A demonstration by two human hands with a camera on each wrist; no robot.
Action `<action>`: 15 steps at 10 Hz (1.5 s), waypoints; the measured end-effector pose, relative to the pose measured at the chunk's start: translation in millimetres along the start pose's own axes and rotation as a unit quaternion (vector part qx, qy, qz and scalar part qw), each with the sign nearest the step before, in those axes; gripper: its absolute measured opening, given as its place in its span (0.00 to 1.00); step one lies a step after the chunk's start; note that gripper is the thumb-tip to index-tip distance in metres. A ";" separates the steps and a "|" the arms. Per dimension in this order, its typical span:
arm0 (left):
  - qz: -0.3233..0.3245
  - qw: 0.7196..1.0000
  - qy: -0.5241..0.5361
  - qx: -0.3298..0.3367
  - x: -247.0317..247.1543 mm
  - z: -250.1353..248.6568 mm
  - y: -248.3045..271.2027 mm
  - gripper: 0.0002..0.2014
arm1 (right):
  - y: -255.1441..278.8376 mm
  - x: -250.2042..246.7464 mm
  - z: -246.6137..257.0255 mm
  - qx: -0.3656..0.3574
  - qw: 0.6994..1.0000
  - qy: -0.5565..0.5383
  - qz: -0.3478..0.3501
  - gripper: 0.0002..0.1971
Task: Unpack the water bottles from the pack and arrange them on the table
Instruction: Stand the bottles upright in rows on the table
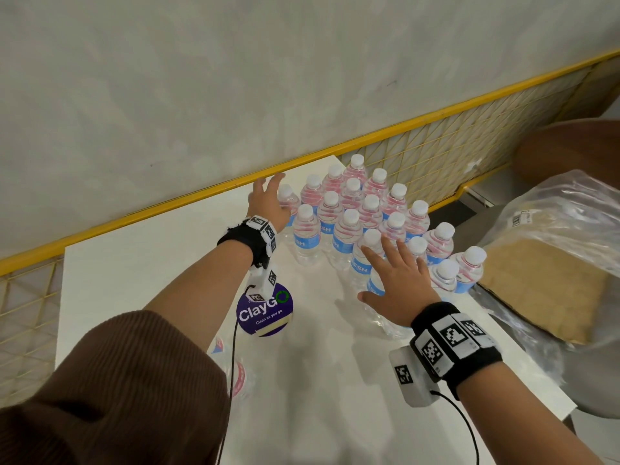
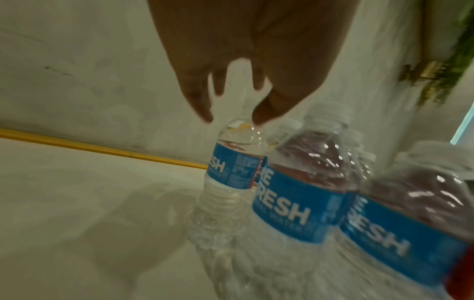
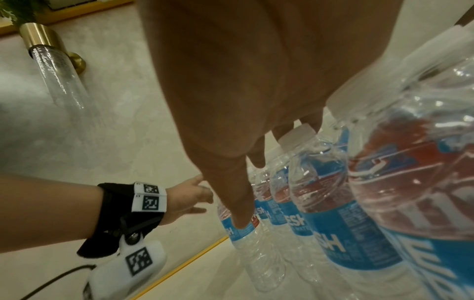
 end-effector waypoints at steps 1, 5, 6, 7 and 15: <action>-0.045 0.994 0.033 0.094 -5.2 -9.1 15.7 0.25 | 0.1 -0.5 0.3 -0.001 1.000 0.000 0.000 0.43; 0.122 0.989 -0.053 0.071 -5.2 -24.4 22.4 0.25 | 1.6 -1.1 3.0 0.007 1.000 0.005 0.004 0.43; 0.129 0.987 -0.067 0.073 -5.4 -31.8 26.6 0.24 | 1.6 -0.7 2.7 0.009 1.000 0.006 0.005 0.43; 0.142 0.984 -0.085 0.073 -15.5 -39.8 33.6 0.31 | 3.2 -4.5 2.6 0.013 1.000 -0.001 0.018 0.43; 0.334 0.915 -0.223 0.028 -116.5 43.2 241.7 0.18 | 166.8 67.0 192.6 -0.231 0.927 -0.126 0.267 0.15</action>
Point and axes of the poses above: each hand's wrist, its own y-axis away from the middle knuckle, its own x-axis out of the palm, z = x × y, the point moved 2 cm from there along -y, towards the middle knuckle, and after that the axes turned 10 degrees about -y, right-handed, at the moved point
